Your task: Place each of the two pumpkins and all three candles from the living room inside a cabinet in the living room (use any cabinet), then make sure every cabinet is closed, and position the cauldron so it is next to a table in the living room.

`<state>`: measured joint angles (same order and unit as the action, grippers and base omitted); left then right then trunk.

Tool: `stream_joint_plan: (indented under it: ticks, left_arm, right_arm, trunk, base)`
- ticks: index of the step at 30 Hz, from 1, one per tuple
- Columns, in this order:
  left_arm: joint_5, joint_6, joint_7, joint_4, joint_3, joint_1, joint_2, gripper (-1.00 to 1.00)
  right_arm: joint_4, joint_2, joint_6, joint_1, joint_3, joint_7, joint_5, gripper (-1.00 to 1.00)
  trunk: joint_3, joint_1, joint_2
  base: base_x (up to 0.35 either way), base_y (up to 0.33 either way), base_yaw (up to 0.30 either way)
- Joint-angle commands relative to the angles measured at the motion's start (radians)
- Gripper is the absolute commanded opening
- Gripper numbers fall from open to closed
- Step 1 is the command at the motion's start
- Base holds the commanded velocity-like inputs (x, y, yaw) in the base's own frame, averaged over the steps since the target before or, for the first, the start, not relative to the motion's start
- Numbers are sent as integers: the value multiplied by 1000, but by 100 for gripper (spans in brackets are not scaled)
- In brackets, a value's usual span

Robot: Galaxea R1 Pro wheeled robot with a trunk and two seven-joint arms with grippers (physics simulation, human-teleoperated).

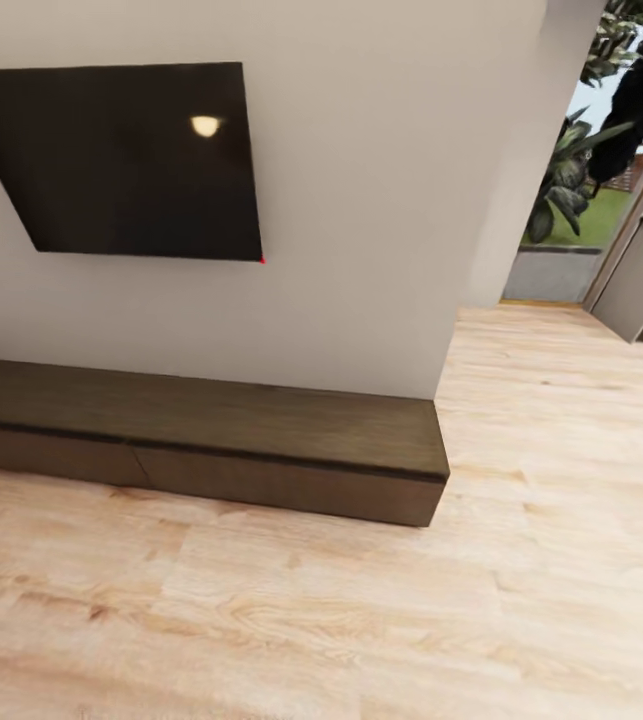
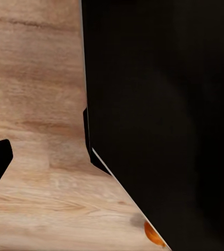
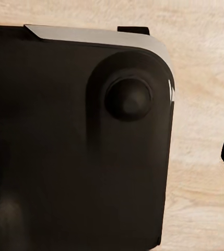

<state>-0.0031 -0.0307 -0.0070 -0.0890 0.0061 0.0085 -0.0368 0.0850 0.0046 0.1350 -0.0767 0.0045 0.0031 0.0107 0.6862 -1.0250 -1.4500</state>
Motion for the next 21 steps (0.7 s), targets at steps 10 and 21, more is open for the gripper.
stream_joint_plan:
  ticks: [10,21]
  left_arm:
    - [-1,0,-1,-1,-1,0,0,100]
    - [-2,0,-1,-2,-5,0,0,100]
  right_arm:
    - [-1,-1,0,0,0,0,0,100]
    - [-1,-1,-1,0,0,0,0,100]
  trunk:
    - [0,0,0]
    - [0,0,0]
  base:
    - [17,-20,296]
    - [205,-173,297]
